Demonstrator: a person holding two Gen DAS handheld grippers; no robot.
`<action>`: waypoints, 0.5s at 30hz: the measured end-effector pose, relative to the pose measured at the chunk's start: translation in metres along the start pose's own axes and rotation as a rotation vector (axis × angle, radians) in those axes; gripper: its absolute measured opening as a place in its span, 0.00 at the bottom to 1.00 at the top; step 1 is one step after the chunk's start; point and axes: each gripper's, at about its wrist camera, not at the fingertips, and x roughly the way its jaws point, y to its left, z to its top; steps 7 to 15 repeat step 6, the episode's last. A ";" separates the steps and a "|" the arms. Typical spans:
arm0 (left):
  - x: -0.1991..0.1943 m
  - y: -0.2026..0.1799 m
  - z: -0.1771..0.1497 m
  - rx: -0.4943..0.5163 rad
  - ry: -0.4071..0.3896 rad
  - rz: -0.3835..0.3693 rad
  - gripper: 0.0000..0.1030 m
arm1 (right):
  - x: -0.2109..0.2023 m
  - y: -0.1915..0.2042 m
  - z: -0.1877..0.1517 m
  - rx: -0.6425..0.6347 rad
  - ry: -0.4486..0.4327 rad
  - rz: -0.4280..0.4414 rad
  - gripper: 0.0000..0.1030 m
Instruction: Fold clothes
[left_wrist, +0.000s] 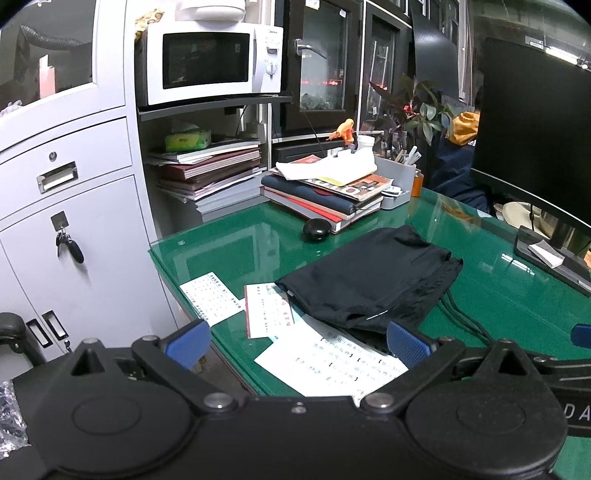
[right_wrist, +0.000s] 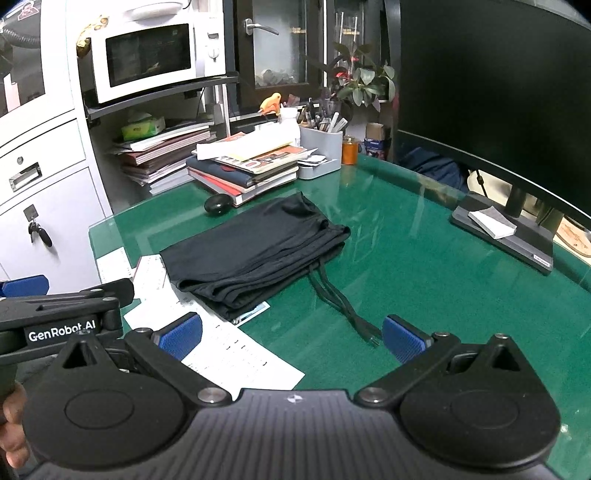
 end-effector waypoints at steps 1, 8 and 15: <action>0.000 0.000 0.000 0.000 0.001 0.001 1.00 | 0.000 0.000 0.000 -0.001 0.000 0.001 1.00; -0.002 0.000 0.000 -0.002 0.002 0.004 1.00 | 0.000 -0.001 0.000 0.003 0.005 0.012 1.00; -0.002 0.000 0.000 -0.002 0.002 0.004 1.00 | 0.000 -0.001 0.000 0.003 0.005 0.012 1.00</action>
